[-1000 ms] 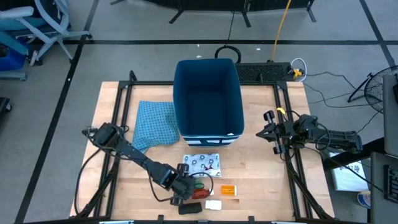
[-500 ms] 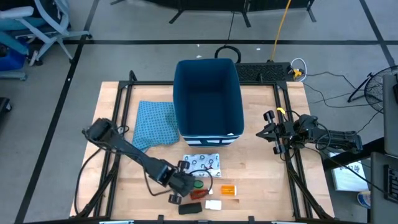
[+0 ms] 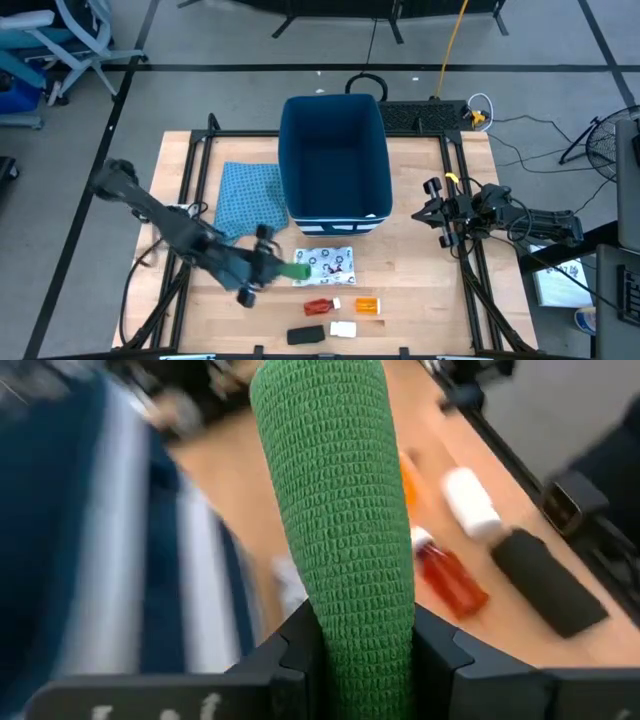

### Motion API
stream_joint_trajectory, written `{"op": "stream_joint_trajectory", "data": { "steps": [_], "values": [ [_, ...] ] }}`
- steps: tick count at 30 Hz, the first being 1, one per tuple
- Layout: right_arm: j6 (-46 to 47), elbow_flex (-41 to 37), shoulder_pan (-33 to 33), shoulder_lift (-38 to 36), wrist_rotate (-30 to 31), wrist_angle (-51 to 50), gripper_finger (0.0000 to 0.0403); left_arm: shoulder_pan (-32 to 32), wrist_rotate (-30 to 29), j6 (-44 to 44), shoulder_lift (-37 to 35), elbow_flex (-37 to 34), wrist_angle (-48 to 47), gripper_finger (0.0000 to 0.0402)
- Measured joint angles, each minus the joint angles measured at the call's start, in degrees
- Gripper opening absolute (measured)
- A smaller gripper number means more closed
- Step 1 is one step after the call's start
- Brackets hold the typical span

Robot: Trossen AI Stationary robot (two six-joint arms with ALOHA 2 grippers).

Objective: Pick & place medical supplies in basket/bin
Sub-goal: Put the green bandage into the blue bin

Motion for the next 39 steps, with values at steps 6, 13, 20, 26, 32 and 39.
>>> {"op": "stream_joint_trajectory", "data": {
  "steps": [6, 13, 20, 26, 32, 39],
  "values": [
    [0.00, -0.01, -0.01, 0.00, 0.00, -0.01, 0.0000, 2.98, -4.93, 11.25, -11.95, 0.00, 1.77, 0.0092],
    [0.00, 0.00, 0.00, 0.00, 0.01, -0.01, 0.0000, 10.88, 7.07, 22.92, -25.02, -5.35, 12.64, 0.0092],
    [0.01, -0.01, 0.00, 0.00, 0.02, -0.01, 0.0000, 18.80, 13.92, 19.24, -39.58, -21.87, 21.17, 0.0092],
    [0.02, 0.00, -0.01, 0.00, 0.02, -0.08, 0.0000, 20.39, 16.74, 14.15, -49.92, -36.22, 31.19, 0.0092],
    [1.26, 0.01, 0.01, 0.00, 0.02, -0.43, 0.0000, 20.39, 14.54, 11.54, -53.79, -49.76, 44.45, 0.0092],
    [1.53, 0.01, -0.01, 0.00, 0.02, -0.45, 0.0000, 21.13, 14.13, 12.35, -53.78, -58.51, 55.92, 0.0092]
  ]
}}
